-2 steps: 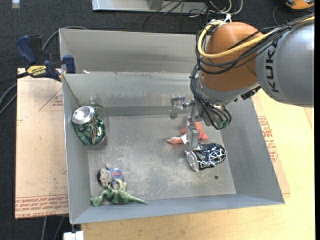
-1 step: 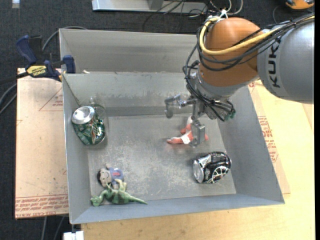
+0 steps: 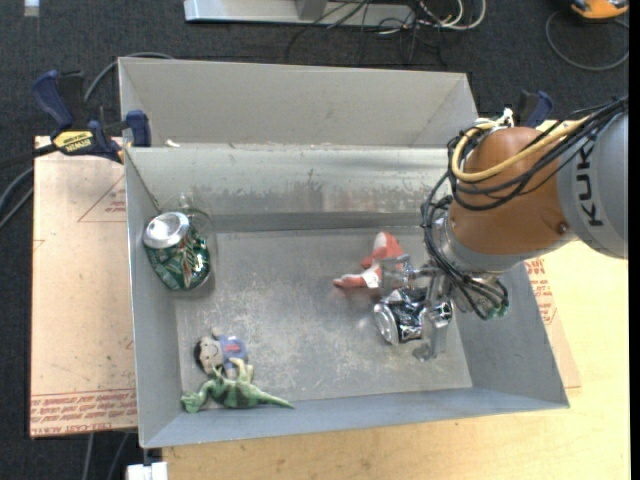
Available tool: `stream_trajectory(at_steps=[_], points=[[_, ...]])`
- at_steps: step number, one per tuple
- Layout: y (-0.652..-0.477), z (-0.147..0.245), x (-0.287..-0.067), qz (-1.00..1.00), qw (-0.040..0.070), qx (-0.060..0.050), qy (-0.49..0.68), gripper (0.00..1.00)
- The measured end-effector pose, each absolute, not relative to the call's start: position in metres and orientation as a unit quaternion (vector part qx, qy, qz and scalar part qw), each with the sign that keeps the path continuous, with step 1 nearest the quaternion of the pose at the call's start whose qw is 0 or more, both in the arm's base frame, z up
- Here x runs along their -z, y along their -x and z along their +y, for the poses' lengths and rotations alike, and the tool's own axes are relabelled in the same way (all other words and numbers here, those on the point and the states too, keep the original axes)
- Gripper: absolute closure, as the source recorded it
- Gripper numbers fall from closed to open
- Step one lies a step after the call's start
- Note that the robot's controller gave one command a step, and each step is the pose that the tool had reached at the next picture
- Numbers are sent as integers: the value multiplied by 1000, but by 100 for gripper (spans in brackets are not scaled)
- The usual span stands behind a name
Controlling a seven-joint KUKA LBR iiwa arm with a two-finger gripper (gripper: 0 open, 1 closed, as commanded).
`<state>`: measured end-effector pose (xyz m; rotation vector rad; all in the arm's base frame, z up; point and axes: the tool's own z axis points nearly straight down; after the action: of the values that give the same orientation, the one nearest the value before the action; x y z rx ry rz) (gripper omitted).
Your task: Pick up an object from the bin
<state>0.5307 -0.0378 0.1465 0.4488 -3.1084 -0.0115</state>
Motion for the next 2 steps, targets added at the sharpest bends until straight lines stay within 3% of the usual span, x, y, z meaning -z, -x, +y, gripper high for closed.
stream_trajectory(at_steps=[1, 2], points=[[-589, -11, -126, -955, -8, 3, -295, 100], [-589, -11, -126, -955, -8, 3, -295, 100]])
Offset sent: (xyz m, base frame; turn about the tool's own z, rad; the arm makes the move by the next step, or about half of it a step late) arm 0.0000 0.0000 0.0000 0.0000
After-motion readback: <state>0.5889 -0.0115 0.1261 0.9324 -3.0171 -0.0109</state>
